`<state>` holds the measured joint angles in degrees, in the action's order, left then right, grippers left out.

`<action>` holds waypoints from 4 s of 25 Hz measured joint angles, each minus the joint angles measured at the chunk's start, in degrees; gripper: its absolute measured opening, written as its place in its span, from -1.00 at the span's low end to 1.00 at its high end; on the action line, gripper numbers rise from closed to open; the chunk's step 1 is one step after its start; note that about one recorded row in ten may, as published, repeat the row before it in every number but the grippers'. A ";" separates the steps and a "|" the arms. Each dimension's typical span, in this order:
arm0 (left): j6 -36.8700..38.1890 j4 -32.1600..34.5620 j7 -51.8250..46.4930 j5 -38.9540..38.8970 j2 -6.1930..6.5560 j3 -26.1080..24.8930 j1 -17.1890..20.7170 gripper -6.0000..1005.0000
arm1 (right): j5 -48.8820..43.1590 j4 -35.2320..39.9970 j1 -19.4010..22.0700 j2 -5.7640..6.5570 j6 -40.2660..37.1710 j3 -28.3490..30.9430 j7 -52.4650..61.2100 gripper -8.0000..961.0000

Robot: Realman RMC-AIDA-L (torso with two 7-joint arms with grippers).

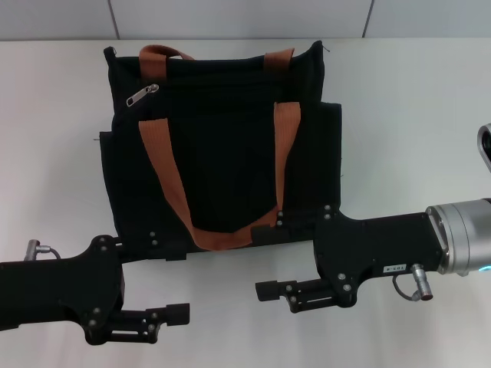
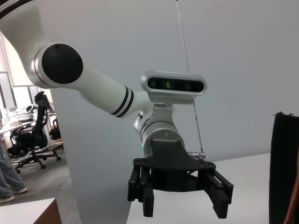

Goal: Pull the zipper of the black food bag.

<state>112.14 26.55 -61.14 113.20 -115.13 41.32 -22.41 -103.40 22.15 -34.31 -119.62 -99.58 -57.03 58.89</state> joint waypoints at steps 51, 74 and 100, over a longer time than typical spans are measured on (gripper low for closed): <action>-9.99 -2.03 0.21 -6.80 2.88 -27.77 -0.65 0.59 | 0.04 0.00 -0.08 0.00 -0.11 0.26 -0.38 0.45; -28.56 -0.61 3.39 -11.48 0.70 -12.55 -4.77 0.34 | 0.72 0.00 0.04 0.00 -0.18 0.35 -0.44 0.45; -18.42 -0.57 4.63 -14.93 0.39 -12.84 -5.50 -0.94 | 21.74 4.02 -5.60 0.35 -0.06 0.26 38.85 0.45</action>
<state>93.72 25.97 -56.51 98.27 -114.74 28.48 -27.92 -81.66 26.17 -39.91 -119.27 -99.64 -56.78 97.73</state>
